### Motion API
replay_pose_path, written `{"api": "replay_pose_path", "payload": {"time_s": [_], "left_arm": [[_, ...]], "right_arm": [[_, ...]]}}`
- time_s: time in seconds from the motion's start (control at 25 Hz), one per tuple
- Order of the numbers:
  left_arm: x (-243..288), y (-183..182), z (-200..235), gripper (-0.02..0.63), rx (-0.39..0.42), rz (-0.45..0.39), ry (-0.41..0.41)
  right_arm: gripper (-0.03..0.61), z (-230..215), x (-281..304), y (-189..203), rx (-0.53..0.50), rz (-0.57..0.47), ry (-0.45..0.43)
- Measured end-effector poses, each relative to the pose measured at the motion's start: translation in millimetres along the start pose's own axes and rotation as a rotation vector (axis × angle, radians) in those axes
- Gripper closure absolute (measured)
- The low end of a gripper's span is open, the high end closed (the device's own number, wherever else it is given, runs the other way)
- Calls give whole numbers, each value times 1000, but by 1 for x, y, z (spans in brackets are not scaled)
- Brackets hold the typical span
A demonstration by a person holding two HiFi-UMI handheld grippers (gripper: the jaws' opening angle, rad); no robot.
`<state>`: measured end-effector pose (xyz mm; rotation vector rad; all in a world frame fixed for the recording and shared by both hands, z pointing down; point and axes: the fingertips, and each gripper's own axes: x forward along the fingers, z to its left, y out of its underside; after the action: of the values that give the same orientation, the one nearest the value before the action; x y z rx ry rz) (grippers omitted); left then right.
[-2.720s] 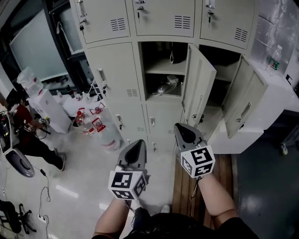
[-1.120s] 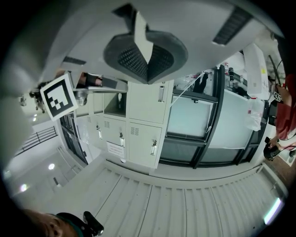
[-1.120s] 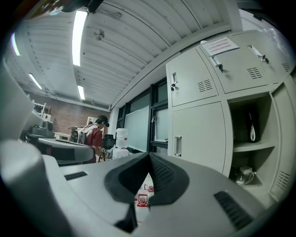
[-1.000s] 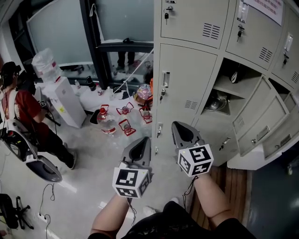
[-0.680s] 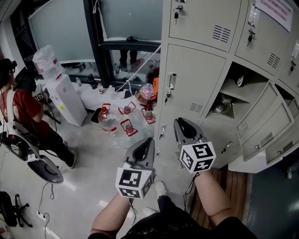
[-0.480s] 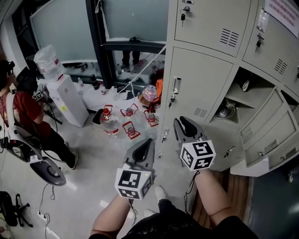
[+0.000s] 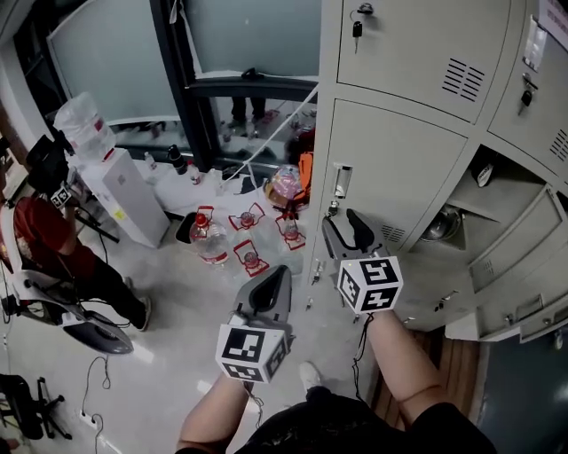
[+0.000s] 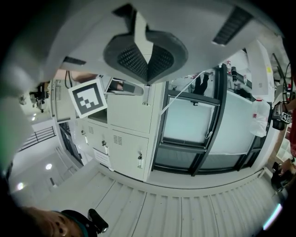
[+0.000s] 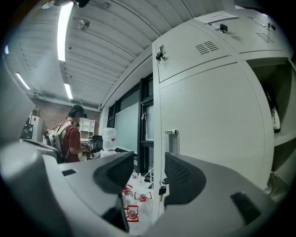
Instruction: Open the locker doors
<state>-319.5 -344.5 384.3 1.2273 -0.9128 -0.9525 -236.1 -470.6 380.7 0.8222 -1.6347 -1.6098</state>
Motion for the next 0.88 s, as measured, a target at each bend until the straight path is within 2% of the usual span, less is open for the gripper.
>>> {"api": "replay_pose_path", "payload": {"time_s": [0.48,0.6,0.88], "left_arm": [[53,3,32,614,-3,16,2],[61,-1,43,612,3,-4,-6],[65,-1,57,612,-10,-3,-17]], "right_arm": [[357,-31,80,17,-6,40,22],[357,-32,93,22,-16,52,23],[407,-36,98,25,-41,40,87]]}}
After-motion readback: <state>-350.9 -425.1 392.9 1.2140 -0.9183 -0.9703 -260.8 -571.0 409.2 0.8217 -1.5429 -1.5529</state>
